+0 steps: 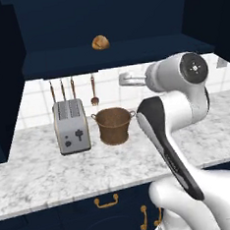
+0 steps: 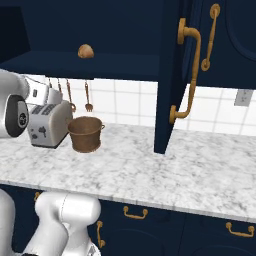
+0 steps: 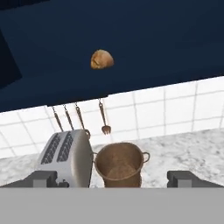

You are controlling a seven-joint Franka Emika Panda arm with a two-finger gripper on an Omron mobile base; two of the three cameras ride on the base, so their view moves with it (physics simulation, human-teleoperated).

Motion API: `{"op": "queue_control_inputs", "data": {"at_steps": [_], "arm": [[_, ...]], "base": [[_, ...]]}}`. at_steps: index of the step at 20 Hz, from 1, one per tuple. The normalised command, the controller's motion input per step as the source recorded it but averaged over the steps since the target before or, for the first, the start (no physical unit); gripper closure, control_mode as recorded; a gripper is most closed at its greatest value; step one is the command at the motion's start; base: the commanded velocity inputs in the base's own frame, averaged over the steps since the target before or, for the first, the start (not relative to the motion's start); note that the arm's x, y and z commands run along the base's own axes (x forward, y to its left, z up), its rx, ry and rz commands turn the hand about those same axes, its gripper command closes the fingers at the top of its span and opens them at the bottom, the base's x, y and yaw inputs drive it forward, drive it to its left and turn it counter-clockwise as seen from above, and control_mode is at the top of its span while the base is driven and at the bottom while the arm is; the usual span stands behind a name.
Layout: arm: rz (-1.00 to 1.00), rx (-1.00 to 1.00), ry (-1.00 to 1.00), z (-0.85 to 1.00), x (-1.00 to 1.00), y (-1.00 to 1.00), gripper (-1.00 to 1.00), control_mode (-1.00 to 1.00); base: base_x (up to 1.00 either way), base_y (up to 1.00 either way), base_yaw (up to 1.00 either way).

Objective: Open the cabinet, pick up the bread from the cabinet and place it in the basket. Then move the basket to the dining counter.

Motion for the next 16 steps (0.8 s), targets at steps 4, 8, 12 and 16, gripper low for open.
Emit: {"op": "queue_control_inputs", "data": {"at_steps": [4, 8, 12, 16], "arm": [[-0.01, 0.33, 0.14, 0.10, 0.28, -0.33, -1.00, -1.00], [0.12, 0.05, 0.00, -0.01, 0.38, 0.04, -1.00, -1.00], [0.06, -0.24, -0.01, 0.11, 0.56, 0.04, -1.00, -1.00], [0.02, -0.34, 0.00, 0.12, 0.65, 0.00, -1.00, -1.00]], "base": [[0.00, 0.00, 0.00], [0.00, 0.00, 0.00], [0.00, 0.00, 0.00], [0.00, 0.00, 0.00]]}}
